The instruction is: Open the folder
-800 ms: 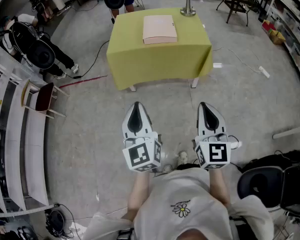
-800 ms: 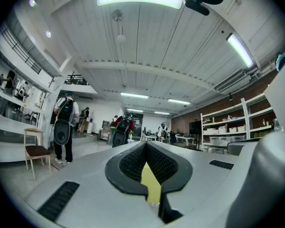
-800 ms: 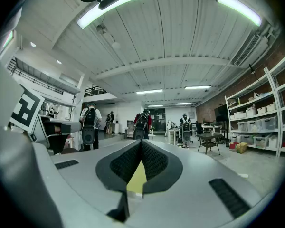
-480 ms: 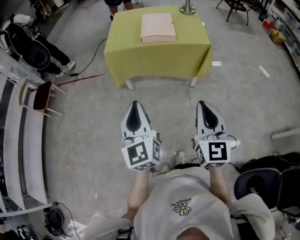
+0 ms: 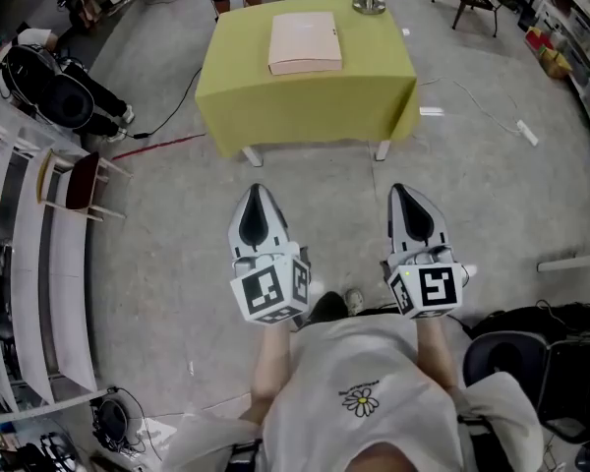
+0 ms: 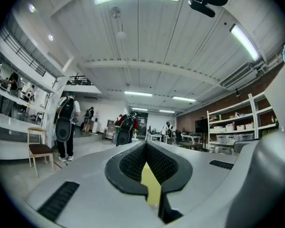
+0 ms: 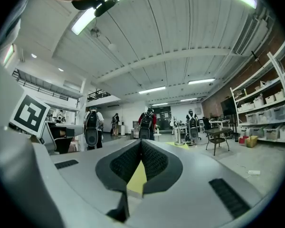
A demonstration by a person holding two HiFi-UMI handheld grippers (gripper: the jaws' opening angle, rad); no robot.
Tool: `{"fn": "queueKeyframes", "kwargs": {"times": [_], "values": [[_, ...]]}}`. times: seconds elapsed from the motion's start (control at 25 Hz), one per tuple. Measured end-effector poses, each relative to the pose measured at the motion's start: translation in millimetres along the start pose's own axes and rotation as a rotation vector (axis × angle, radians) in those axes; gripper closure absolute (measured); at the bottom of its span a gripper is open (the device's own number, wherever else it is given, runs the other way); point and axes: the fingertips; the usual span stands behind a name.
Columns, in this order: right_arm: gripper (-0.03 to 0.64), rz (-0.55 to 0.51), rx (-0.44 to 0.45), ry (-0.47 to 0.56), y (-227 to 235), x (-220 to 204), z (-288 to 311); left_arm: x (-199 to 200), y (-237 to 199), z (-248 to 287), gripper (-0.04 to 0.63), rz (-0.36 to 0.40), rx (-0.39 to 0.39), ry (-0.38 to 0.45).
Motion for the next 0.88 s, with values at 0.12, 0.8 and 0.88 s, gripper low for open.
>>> {"fn": "queueKeyframes", "kwargs": {"times": [0.12,0.8,0.88], "values": [[0.604,-0.005,0.001,-0.004,16.7,-5.8,2.8,-6.0,7.0,12.0,0.581,-0.001,0.011,0.002],[0.604,-0.011,0.055,0.045,73.0,-38.9,133.4,-28.5,12.0,166.2,0.581,-0.025,-0.003,0.101],[0.604,0.002,0.064,0.034,73.2,-32.8,170.4,-17.7,-1.1,198.6,0.581,-0.018,0.001,0.104]]}}
Point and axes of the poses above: the fingertips, and each gripper's own axes: z forward along the fingers, y to its right, x out of its top, and after that the axes turned 2 degrees about -x, right-handed
